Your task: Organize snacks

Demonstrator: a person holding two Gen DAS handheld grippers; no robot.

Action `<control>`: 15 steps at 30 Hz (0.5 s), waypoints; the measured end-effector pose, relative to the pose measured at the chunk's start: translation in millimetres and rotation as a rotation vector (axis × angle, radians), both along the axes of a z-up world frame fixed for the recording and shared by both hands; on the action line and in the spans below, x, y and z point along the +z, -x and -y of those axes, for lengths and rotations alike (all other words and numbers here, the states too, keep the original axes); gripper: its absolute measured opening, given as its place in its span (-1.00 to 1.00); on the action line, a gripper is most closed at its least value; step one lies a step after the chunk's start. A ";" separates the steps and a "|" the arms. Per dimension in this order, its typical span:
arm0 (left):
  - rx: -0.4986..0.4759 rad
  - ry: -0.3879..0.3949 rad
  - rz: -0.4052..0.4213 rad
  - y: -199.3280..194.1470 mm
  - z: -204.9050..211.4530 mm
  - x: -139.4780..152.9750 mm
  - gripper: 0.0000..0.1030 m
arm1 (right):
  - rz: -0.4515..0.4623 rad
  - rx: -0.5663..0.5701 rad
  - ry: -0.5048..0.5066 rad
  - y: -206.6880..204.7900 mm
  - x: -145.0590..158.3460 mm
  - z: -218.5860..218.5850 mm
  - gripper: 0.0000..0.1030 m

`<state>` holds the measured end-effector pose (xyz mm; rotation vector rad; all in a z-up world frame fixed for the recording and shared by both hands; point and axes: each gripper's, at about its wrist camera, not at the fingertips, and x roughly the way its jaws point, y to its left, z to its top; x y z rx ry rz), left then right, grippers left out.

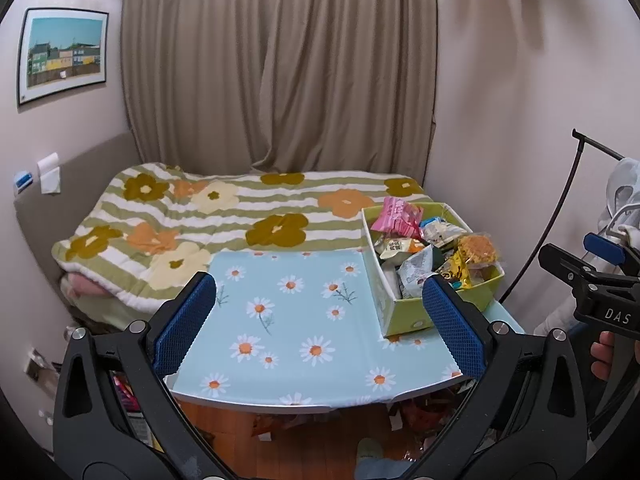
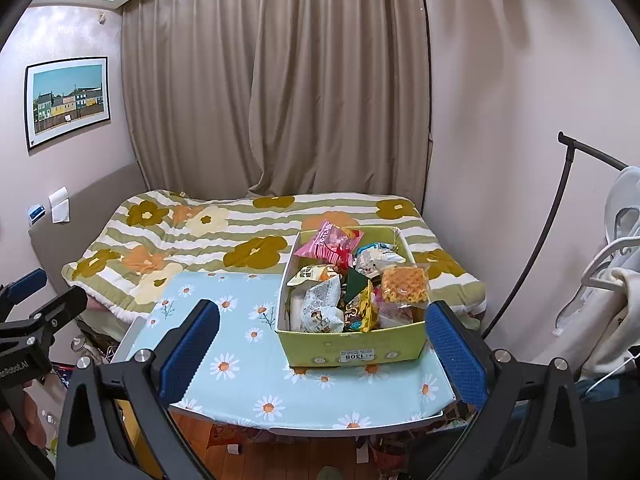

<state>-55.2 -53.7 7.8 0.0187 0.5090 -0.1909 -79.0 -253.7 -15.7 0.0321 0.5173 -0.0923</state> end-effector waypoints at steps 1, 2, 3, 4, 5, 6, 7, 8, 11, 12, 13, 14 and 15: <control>-0.003 -0.001 0.000 -0.4 0.3 -0.4 0.99 | 0.001 -0.001 0.000 0.7 0.5 0.2 0.99; -0.004 -0.003 0.000 -0.1 0.7 -0.6 0.99 | 0.002 -0.002 0.000 0.5 1.0 0.0 0.99; -0.003 -0.003 0.000 0.0 1.0 -0.5 0.99 | 0.002 -0.004 0.000 0.1 1.3 -0.1 0.99; -0.004 -0.001 0.000 0.0 1.2 -0.5 0.99 | 0.002 -0.003 0.000 -0.1 1.3 0.3 0.99; -0.006 -0.001 -0.001 -0.3 1.5 -0.6 0.99 | 0.001 -0.003 0.001 -0.5 1.2 0.8 0.99; -0.007 0.000 -0.001 -0.4 1.6 -0.5 0.99 | 0.001 -0.001 0.001 -0.4 1.0 1.1 0.99; -0.008 0.001 0.000 -0.5 1.3 -0.4 0.99 | 0.001 -0.002 0.002 -0.8 1.2 1.2 0.99; -0.009 0.002 0.001 -0.5 1.3 -0.4 0.99 | 0.003 -0.003 0.001 -0.3 1.1 1.2 0.99; -0.009 0.000 0.003 -0.8 0.7 0.0 0.99 | 0.004 -0.003 0.001 -0.9 1.3 1.3 0.99; -0.009 -0.001 0.003 -1.0 0.3 -0.2 0.99 | 0.004 -0.003 0.002 -1.3 1.4 1.3 0.99; -0.010 0.000 0.002 -1.1 0.4 -0.3 0.99 | 0.002 -0.002 0.001 -0.9 1.1 1.1 0.99; -0.009 0.000 0.002 -1.0 0.4 -0.3 0.99 | 0.003 -0.002 0.000 -0.7 1.1 0.7 0.99; -0.007 0.001 0.002 -1.1 0.1 -0.4 0.99 | 0.003 -0.002 0.001 -1.2 1.4 0.7 0.99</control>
